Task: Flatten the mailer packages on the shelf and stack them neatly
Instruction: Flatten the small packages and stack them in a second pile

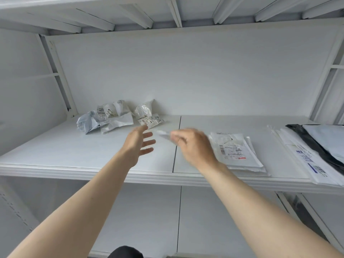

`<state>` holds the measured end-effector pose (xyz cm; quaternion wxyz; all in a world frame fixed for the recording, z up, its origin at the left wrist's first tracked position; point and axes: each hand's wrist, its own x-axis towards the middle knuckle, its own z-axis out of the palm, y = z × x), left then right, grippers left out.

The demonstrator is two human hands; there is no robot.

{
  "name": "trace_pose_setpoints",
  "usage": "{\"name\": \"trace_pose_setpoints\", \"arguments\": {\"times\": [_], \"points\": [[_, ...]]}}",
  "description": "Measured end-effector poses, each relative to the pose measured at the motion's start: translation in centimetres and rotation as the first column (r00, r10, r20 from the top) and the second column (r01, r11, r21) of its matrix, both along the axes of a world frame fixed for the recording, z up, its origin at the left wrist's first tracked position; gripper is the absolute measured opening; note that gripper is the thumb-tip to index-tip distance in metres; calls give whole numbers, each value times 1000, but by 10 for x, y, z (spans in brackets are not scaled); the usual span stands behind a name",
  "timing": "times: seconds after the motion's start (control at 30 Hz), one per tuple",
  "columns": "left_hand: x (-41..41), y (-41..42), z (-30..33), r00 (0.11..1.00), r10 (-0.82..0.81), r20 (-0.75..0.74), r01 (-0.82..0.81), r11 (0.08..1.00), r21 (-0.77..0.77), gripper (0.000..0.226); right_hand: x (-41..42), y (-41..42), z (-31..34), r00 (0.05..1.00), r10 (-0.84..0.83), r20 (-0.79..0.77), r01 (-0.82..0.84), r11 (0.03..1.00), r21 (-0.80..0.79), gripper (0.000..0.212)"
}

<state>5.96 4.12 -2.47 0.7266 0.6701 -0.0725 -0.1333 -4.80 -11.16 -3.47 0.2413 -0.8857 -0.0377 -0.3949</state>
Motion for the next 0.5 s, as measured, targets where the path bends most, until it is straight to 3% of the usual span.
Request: {"name": "trace_pose_setpoints", "arguments": {"times": [0.07, 0.13, 0.17, 0.2, 0.3, 0.37, 0.5], "points": [[0, 1, -10, 999, 26, 42, -30, 995, 93, 29, 3, 9, -22, 957, 34, -289, -73, 989, -126, 25], [2, 1, -19, 998, 29, 46, -36, 989, 146, 35, 4, 14, -36, 818, 114, -564, -159, 987, -31, 27], [2, 2, -22, 999, 25, 42, -31, 987, 159, 35, 5, 16, -39, 755, 181, -630, -184, 981, 62, 25], [3, 3, -24, 999, 24, 43, -30, 986, 165, 34, 5, 17, -38, 742, 229, -630, -190, 973, 130, 26], [8, 3, -27, 993, 59, 105, -77, 980, 181, 28, 16, 8, -32, 878, 172, -447, -100, 979, 180, 24], [13, 0, -26, 974, 112, 196, -151, 969, 198, 28, 24, -1, -24, 919, 21, -394, 4, 998, 65, 28], [21, -14, -16, 930, 171, 324, -242, 951, 194, 28, 44, -11, -10, 850, -141, -507, 88, 988, -128, 41]]}}
